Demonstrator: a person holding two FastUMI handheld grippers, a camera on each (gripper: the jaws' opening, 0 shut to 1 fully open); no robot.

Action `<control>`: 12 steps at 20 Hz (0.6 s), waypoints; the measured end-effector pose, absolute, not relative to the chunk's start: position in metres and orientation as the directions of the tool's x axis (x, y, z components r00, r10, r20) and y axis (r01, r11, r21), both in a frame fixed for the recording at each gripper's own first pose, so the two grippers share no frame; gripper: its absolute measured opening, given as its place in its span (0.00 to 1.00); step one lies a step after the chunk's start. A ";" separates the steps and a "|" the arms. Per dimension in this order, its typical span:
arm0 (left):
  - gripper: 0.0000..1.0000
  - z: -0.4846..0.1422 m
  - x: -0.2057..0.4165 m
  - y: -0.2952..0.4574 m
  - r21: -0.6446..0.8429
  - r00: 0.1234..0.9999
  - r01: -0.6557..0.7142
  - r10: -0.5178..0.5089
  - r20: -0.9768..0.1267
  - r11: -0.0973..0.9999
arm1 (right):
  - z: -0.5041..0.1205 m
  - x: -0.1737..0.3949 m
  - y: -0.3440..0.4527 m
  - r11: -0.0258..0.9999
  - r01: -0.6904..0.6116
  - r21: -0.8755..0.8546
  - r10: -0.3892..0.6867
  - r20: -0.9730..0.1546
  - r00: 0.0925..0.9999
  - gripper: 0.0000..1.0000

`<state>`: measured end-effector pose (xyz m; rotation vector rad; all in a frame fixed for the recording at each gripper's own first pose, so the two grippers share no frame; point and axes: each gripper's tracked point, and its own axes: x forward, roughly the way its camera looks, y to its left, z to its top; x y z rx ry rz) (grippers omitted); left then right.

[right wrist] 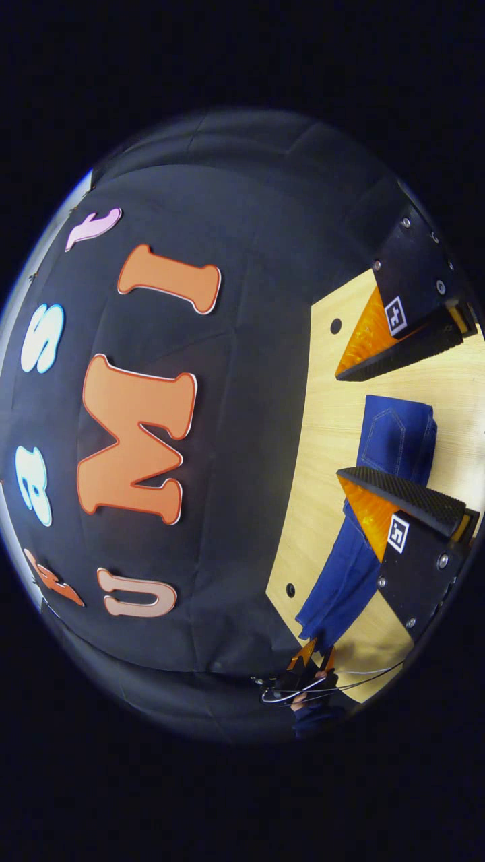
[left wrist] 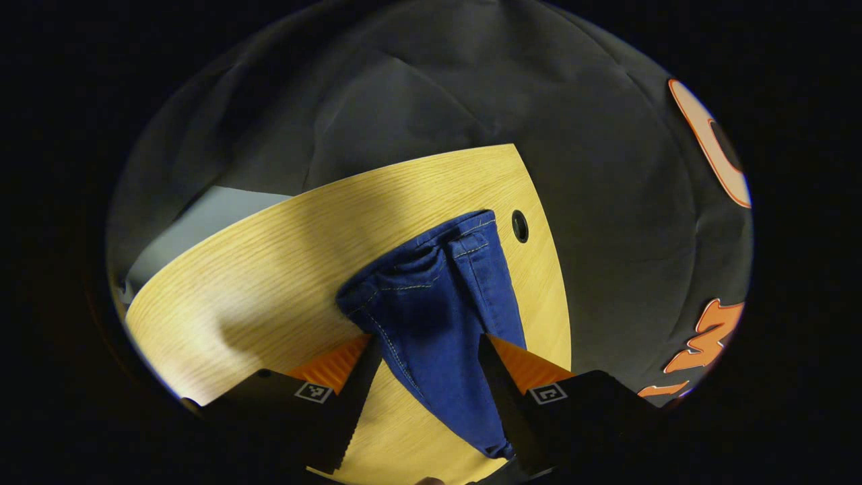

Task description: Grasp the waist and the cuffs of the jeans and fold them to make the two legs overlap; first hold the waist and fold one-third of the jeans toward the cuffs, then hold the cuffs and fold the remaining one-third in the same direction to finish folding.

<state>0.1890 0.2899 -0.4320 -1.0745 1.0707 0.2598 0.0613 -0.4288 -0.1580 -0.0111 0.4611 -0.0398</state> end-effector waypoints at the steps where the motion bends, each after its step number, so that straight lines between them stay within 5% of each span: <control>1: 0.90 -0.433 0.194 0.286 -0.585 0.501 -0.628 -0.308 -0.809 0.513 | -0.158 0.057 -0.431 0.999 0.043 -0.019 -0.047 -0.452 0.891 0.81; 6: 0.77 -0.442 0.212 0.268 -0.601 0.505 -0.576 -0.337 -0.795 0.554 | -0.151 0.051 -0.429 0.998 0.055 0.000 -0.049 -0.449 0.892 0.81; 9: 0.32 -0.451 0.214 0.274 -0.625 0.538 -0.613 -0.324 -0.778 0.484 | -0.150 0.051 -0.433 0.998 0.061 -0.002 -0.056 -0.449 0.892 0.81; 10: 0.09 -0.448 0.216 0.274 -0.650 0.567 -0.616 -0.321 -0.758 0.445 | -0.151 0.050 -0.435 0.998 0.066 -0.007 -0.062 -0.453 0.890 0.81; 12: 0.13 -0.457 0.212 0.273 -0.648 0.580 -0.601 -0.302 -0.756 0.467 | -0.155 0.048 -0.438 0.998 0.066 -0.013 -0.064 -0.464 0.883 0.81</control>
